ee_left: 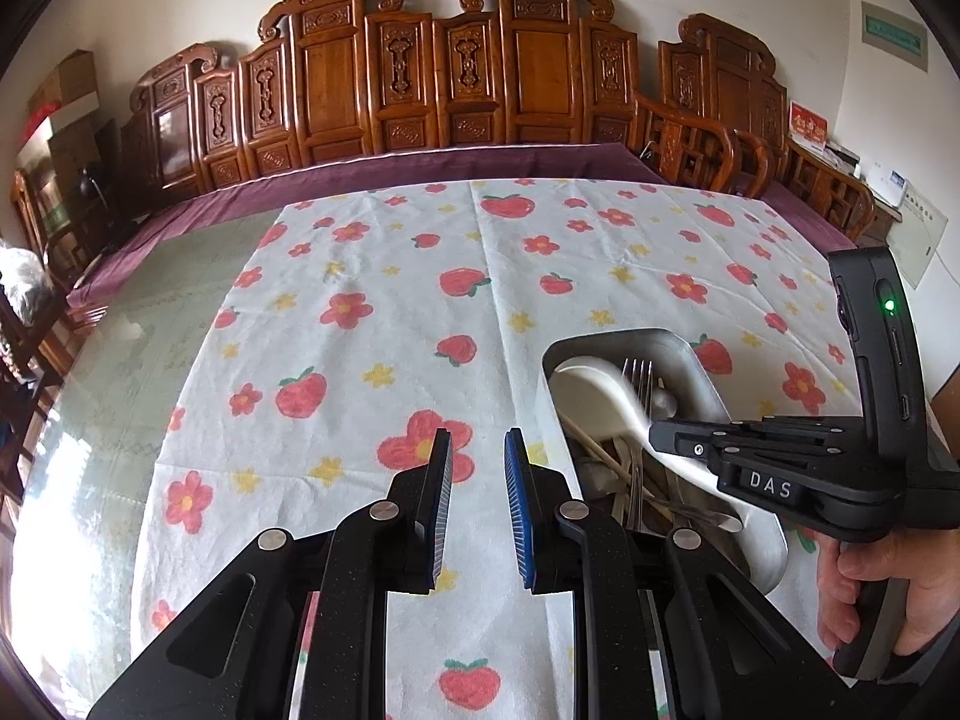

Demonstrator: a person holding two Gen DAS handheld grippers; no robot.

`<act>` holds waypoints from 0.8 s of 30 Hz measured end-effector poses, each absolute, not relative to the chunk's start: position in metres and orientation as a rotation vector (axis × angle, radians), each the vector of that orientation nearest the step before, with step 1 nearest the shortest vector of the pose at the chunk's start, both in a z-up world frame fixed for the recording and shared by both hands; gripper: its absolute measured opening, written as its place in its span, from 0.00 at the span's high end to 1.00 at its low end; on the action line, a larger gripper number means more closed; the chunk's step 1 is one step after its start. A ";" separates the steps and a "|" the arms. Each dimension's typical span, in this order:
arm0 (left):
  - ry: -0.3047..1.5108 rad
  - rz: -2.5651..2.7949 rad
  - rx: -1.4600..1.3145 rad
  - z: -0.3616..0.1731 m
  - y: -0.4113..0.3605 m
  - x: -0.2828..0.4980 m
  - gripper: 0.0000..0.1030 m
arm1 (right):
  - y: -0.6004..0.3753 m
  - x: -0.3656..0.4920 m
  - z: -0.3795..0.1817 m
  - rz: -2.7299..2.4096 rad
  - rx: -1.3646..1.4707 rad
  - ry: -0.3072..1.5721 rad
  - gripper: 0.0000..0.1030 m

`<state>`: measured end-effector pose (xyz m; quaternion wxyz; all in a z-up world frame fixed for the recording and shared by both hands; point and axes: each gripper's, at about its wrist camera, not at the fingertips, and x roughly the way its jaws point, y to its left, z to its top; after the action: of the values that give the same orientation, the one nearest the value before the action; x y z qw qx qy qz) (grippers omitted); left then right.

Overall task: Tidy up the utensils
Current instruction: 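Lower the cream spoon into the metal tray and open the right tool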

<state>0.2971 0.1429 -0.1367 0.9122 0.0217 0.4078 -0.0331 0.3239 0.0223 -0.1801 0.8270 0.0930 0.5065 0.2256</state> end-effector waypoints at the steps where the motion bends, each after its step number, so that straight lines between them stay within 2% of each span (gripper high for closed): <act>1: 0.840 -0.067 0.045 -0.137 0.143 0.297 0.84 | 0.023 0.323 -0.180 0.488 0.189 1.075 0.91; 8: 0.833 -0.060 0.046 -0.132 0.143 0.292 0.84 | 0.018 0.306 -0.163 0.526 0.116 1.033 0.91; 14: 0.805 -0.065 0.036 -0.114 0.130 0.279 0.78 | -0.003 0.270 -0.128 0.513 0.033 0.935 0.91; 16: 0.796 -0.070 0.037 -0.108 0.123 0.274 0.73 | -0.012 0.258 -0.116 0.515 0.016 0.906 0.91; 20: 0.766 -0.079 0.032 -0.091 0.110 0.258 0.56 | -0.033 0.232 -0.089 0.494 -0.004 0.850 0.88; 24: 0.742 -0.075 0.017 -0.075 0.098 0.242 0.30 | -0.053 0.209 -0.067 0.452 -0.013 0.805 0.67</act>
<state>0.2421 0.0980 -0.0752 0.9313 0.0081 0.3623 -0.0367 0.2089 -0.0534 -0.0670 0.8953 -0.0061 0.3882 0.2183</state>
